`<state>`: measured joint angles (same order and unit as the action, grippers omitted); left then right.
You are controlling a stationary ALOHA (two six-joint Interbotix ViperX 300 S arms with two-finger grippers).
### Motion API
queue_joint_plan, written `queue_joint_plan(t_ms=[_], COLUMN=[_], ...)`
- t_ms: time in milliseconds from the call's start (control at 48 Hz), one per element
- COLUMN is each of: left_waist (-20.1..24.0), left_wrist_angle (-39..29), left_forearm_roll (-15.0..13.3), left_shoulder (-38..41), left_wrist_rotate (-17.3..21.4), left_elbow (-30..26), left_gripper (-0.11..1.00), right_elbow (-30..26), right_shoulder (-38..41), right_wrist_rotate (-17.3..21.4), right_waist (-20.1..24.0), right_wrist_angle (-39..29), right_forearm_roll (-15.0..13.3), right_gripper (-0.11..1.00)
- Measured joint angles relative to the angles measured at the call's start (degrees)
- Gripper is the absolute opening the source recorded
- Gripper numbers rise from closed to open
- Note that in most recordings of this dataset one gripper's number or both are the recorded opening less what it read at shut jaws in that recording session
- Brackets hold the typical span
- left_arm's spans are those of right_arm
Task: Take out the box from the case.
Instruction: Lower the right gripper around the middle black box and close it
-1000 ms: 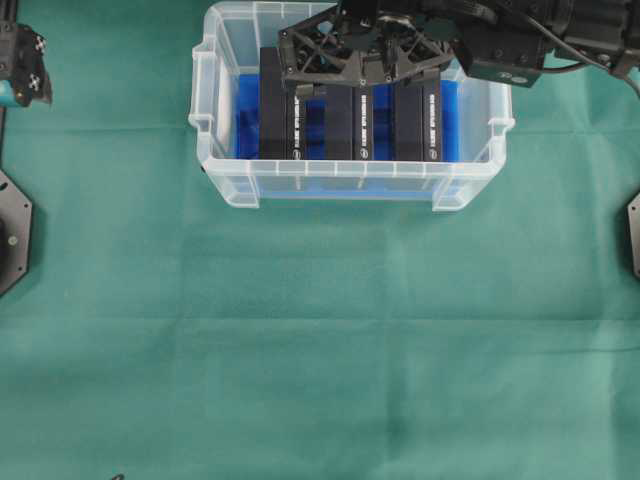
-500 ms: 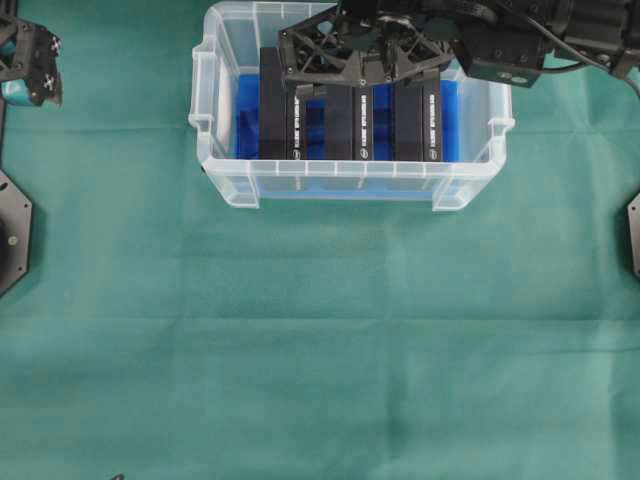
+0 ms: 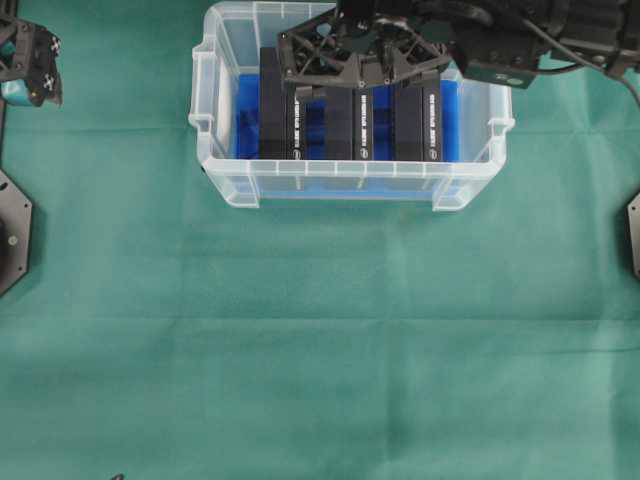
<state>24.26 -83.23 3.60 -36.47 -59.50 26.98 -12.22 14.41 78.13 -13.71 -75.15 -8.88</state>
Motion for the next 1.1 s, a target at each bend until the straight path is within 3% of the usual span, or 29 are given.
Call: queue_joint_plan(t_ms=[563,1105], left_waist=[-0.1,-0.1], left_wrist_angle=[0.0,0.0], left_forearm_roll=[0.1,0.1], left_shoulder=[-0.1,0.4], left_wrist_rotate=[0.0,0.0], left_elbow=[0.0,0.0], left_gripper=[0.9,0.9], right_elbow=[7.8,11.2], right_shoulder=[1.2,1.4], right_wrist_rotate=[1.5,1.6], right_waist=[-0.3,-1.7], right_wrist_angle=[9.0,13.4], right_forearm_roll=[-0.1,-0.1], right_gripper=[0.94,0.94])
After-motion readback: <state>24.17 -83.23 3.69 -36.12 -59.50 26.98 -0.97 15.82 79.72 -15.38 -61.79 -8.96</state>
